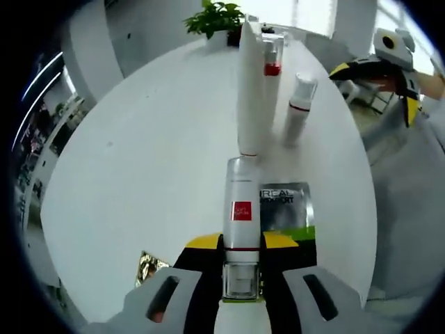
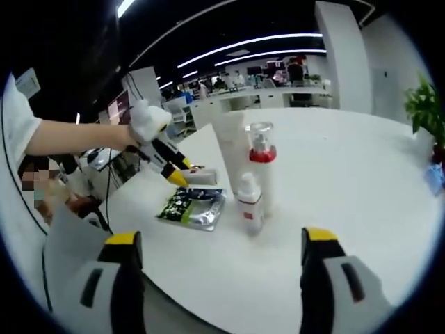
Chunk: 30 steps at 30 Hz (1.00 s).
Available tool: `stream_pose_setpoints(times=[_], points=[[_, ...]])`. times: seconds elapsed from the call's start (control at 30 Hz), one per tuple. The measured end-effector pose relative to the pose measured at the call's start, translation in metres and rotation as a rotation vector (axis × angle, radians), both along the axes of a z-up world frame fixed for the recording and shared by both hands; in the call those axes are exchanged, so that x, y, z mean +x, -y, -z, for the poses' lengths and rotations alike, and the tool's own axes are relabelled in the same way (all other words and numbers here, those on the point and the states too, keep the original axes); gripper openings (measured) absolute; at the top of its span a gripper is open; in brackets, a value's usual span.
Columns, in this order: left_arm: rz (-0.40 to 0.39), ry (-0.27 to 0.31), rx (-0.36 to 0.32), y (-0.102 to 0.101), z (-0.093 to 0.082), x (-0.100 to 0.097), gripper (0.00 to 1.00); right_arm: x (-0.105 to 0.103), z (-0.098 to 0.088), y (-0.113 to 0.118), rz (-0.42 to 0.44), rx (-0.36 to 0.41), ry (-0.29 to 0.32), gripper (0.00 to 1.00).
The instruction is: Arrange the skincare products in the storage area until every visible bottle or jar stands upright without overlapping.
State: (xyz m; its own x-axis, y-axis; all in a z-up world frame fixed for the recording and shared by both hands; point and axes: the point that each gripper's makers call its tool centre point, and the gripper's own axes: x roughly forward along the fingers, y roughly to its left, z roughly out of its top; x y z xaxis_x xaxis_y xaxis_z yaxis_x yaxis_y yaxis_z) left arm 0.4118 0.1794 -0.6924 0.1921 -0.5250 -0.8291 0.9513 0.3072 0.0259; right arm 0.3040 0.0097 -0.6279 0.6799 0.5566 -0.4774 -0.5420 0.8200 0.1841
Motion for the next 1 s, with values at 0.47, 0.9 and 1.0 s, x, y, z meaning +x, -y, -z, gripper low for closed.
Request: stream_pose_setpoints(times=[0.47, 0.9, 1.0], points=[[0.035, 0.041, -0.026, 0.007, -0.034, -0.048, 0.17, -0.012, -0.016, -0.009, -0.046, 0.019, 0.044, 0.9], [0.088, 0.07, -0.036, 0.018, -0.052, -0.085, 0.17, -0.017, -0.035, -0.032, -0.151, 0.036, 0.082, 0.82], [0.093, 0.073, -0.042, 0.019, -0.056, -0.091, 0.17, -0.019, -0.036, -0.037, -0.179, 0.034, 0.083, 0.8]])
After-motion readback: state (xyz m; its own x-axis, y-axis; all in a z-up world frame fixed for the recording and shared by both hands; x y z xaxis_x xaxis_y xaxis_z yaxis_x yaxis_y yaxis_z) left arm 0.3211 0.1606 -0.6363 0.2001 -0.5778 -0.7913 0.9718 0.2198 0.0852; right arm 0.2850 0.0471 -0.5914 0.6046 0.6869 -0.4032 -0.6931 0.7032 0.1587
